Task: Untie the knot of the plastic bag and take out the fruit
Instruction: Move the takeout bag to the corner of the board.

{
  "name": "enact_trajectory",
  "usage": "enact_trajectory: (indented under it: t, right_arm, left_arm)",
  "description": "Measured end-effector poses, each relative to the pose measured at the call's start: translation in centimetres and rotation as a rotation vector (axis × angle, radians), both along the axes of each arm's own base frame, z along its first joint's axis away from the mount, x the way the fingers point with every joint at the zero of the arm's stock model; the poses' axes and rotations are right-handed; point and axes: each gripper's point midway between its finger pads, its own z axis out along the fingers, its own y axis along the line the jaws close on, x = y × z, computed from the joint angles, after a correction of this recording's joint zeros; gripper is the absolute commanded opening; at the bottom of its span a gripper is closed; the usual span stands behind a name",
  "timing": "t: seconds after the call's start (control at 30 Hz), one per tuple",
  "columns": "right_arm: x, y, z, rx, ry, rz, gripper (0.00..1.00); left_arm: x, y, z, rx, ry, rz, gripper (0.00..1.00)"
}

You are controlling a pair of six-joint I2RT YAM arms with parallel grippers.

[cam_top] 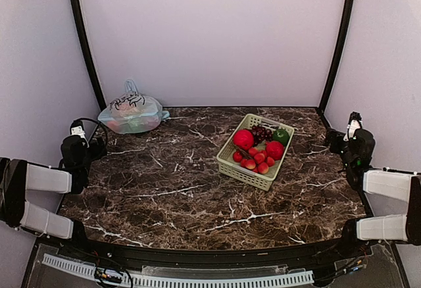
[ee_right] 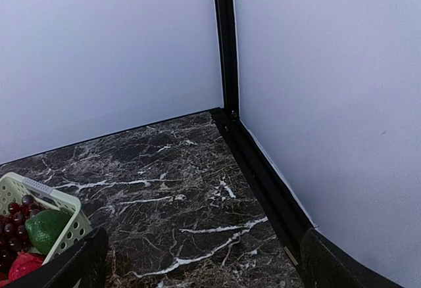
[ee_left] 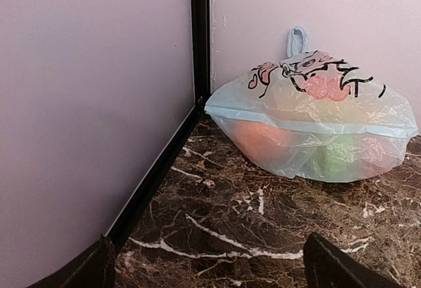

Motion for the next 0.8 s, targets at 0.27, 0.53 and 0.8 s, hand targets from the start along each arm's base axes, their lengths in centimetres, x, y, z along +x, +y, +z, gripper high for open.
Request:
enact_trajectory:
  t: [0.27, 0.53, 0.8]
  right_arm:
    - [0.0, 0.2, -0.5, 0.021, 0.016, 0.009, 0.99]
    - [-0.3, -0.6, -0.3, 0.018, 0.007, -0.040, 0.99]
    - [-0.4, -0.5, -0.2, 0.020, 0.003, -0.037, 0.99]
  left_arm:
    - [-0.6, 0.9, -0.7, -0.015, 0.028, 0.062, 0.99]
    - [-1.0, 1.5, 0.1, -0.051, 0.049, 0.115, 0.99]
    - [0.6, -0.5, 7.7, -0.225, -0.010, 0.030, 0.99]
